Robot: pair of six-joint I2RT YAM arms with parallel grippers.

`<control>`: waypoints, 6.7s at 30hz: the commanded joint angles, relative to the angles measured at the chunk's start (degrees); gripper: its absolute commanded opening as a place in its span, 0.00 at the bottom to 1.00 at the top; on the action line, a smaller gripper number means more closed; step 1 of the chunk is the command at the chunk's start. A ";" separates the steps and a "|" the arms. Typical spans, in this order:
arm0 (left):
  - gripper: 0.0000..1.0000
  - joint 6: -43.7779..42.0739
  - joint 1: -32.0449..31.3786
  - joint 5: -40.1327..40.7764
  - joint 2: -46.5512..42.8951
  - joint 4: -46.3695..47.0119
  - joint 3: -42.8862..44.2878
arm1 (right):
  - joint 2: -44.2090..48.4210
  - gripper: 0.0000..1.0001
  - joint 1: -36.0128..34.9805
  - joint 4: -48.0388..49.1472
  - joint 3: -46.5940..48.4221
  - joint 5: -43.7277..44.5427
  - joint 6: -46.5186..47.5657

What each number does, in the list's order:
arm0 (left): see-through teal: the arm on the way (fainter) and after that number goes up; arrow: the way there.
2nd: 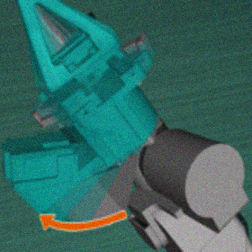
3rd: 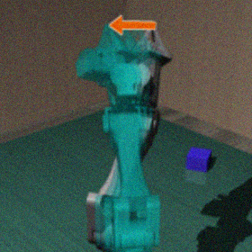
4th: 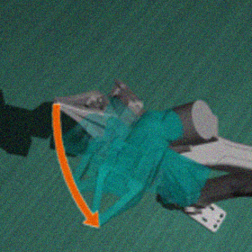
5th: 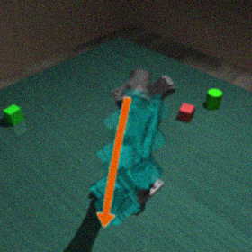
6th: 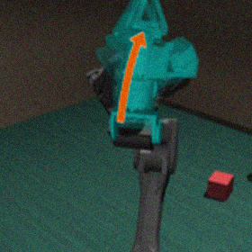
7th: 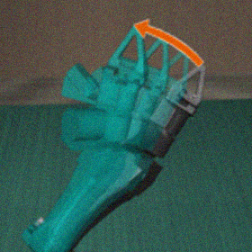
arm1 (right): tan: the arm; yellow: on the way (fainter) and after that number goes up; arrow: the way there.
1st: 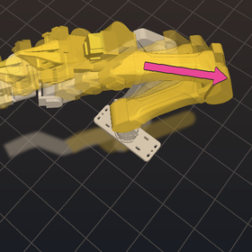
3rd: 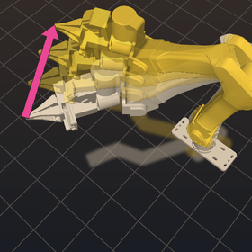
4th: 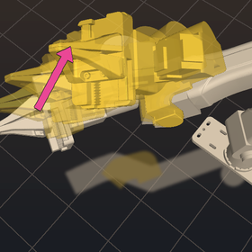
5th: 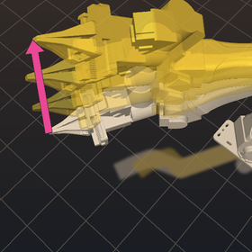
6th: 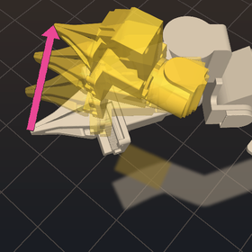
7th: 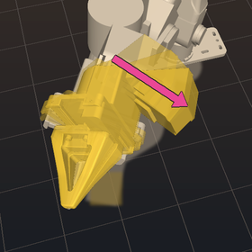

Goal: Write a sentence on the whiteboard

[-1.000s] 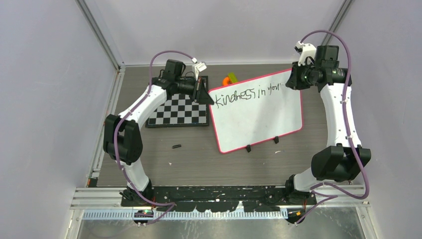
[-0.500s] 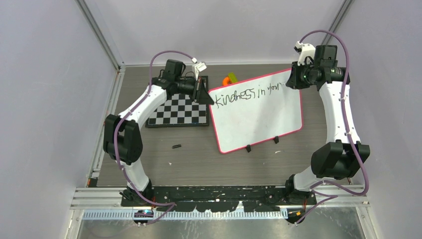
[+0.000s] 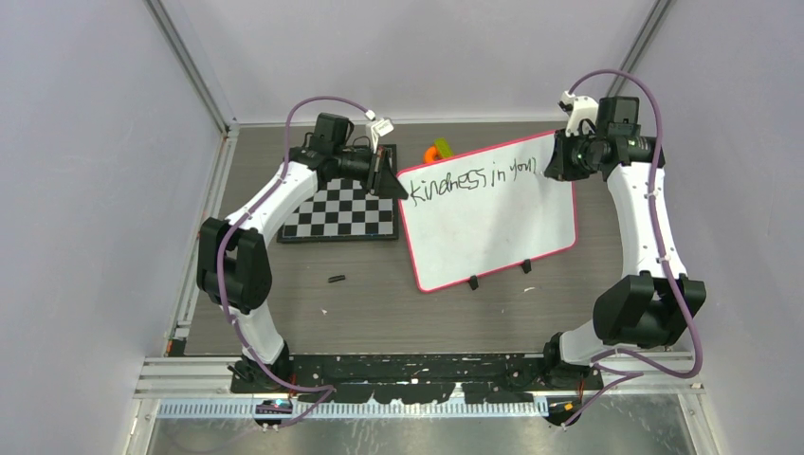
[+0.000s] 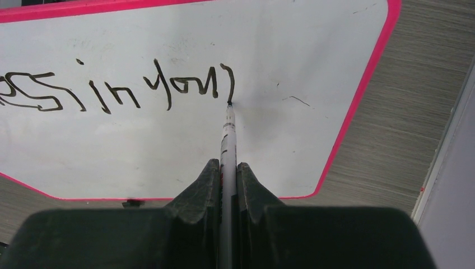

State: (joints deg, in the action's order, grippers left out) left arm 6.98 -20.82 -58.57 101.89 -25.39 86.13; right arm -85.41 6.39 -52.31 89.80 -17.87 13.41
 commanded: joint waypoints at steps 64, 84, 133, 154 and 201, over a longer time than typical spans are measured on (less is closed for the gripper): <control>0.52 4.12 -3.35 -1.68 1.04 8.79 -8.50 | 14.93 0.00 -29.06 16.23 -24.59 -9.40 -8.07; 0.03 7.23 -3.54 -1.08 1.50 13.24 -10.41 | 18.11 0.00 -30.74 19.49 -28.61 -4.28 -7.10; 0.00 6.20 -3.65 -0.74 1.58 12.04 -9.45 | 16.05 0.00 -32.93 17.72 -29.12 -0.54 -7.05; 0.00 4.93 -3.62 -0.68 1.04 10.82 -9.37 | 13.51 0.00 -32.93 17.77 -24.76 1.78 -5.94; 0.00 3.97 -4.05 -0.67 1.34 9.30 -8.32 | 14.92 0.00 -32.76 15.49 -25.43 3.93 -7.52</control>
State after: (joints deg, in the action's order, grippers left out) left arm 11.22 -24.38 -60.03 103.70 -15.22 75.83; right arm -69.82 -26.44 -39.48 63.02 -14.22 6.31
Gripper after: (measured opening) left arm 0.069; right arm 0.163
